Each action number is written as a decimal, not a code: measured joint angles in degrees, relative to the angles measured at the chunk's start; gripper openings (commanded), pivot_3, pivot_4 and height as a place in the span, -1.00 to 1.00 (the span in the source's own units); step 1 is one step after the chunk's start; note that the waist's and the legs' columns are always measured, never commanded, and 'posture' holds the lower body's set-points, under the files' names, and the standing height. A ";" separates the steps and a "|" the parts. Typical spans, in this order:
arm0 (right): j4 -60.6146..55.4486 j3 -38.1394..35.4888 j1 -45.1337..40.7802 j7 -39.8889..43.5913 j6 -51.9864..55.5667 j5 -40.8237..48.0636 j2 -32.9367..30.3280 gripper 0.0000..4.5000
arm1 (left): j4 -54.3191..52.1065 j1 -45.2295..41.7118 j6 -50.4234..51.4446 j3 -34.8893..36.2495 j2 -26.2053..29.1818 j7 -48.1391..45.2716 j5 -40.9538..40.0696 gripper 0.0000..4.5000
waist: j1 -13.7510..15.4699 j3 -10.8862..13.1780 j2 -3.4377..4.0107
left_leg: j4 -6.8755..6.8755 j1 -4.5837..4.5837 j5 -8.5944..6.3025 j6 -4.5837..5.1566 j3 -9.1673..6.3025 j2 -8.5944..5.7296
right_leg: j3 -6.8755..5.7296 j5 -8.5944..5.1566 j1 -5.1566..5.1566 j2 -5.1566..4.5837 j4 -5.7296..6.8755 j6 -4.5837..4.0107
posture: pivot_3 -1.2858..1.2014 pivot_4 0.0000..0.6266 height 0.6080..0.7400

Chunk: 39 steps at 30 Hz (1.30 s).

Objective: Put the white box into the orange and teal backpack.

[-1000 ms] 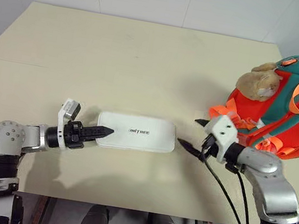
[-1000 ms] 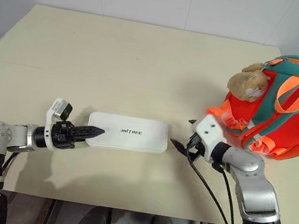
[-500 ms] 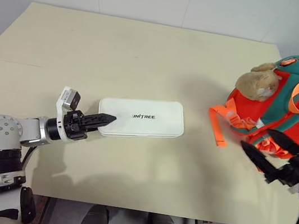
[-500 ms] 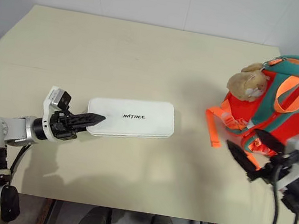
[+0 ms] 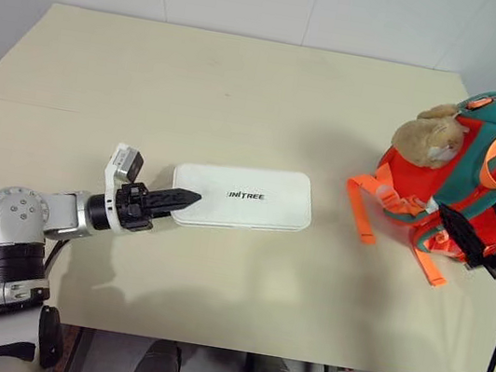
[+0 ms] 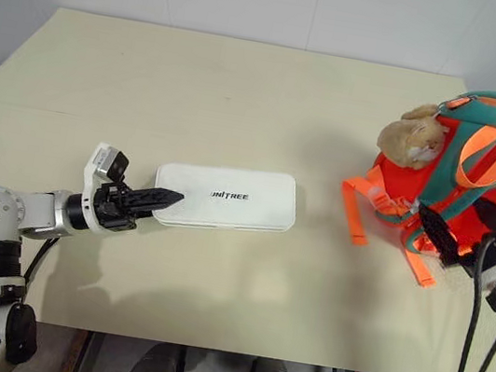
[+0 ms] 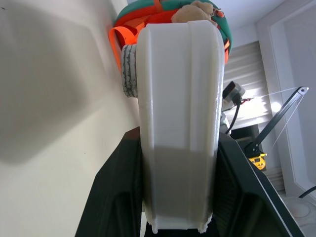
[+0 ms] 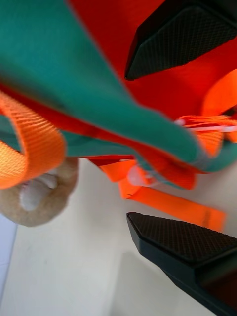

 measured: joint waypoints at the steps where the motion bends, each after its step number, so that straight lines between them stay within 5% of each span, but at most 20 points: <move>1: 0.93 1.30 -1.12 -0.42 -0.26 -0.33 0.58 1.00 | -0.02 -0.01 -0.02 0.01 0.01 0.15 -0.02 -0.38 | -0.01 0.00 0.00 | 0.00 0.00 0.00 0.00 0.00 0.00 | 0.00 0.00 0.00 0.00 0.00 0.00 | 0.03 -0.52 1.00; 5: 4.68 6.01 -5.39 -2.49 -1.82 -1.96 2.49 1.00 | -0.24 0.20 -0.01 0.30 0.01 0.54 -0.16 -0.38 | -0.03 0.01 0.01 | -0.02 -0.01 0.00 -0.01 0.00 0.00 | 0.00 0.00 -0.02 0.00 0.00 0.00 | 0.03 -0.52 1.00; 8: 7.56 7.68 -9.17 -5.71 -2.93 -3.39 4.51 0.73 | -0.42 0.34 0.04 0.85 0.02 0.94 -0.23 -0.38 | -0.04 0.01 0.01 | -0.02 -0.01 0.01 -0.02 0.00 0.00 | 0.00 0.00 -0.02 0.00 0.02 0.00 | 0.03 -0.52 1.00; 19: 8.91 8.19 -11.10 -8.73 -3.17 -3.55 4.88 -0.95 | -2.43 2.27 0.12 2.41 0.03 1.91 -0.85 -0.38 | -0.05 0.01 0.02 | -0.03 -0.02 0.01 -0.03 0.00 0.00 | 0.00 0.00 -0.03 0.00 0.01 0.01 | 0.03 -0.52 1.00; 26: 2.43 10.75 -12.69 -9.19 1.74 1.49 6.15 -1.00 | -1.50 1.82 -2.31 2.07 1.44 1.62 -0.31 -0.38 | -0.41 0.02 0.03 | -0.07 -0.02 0.01 -0.04 0.00 0.02 | 0.00 -0.01 -0.06 0.00 0.02 0.00 | 0.03 -0.52 1.00; 39: -15.14 18.93 -21.46 -11.75 17.56 27.76 8.15 -1.00 | 11.55 -4.92 -13.65 -2.30 8.85 -4.68 7.30 -0.38 | -1.25 0.04 0.06 | -0.28 -0.17 0.01 -0.07 0.00 0.06 | -0.05 -0.06 -0.35 -0.01 0.01 -0.08 | 0.03 -0.52 1.00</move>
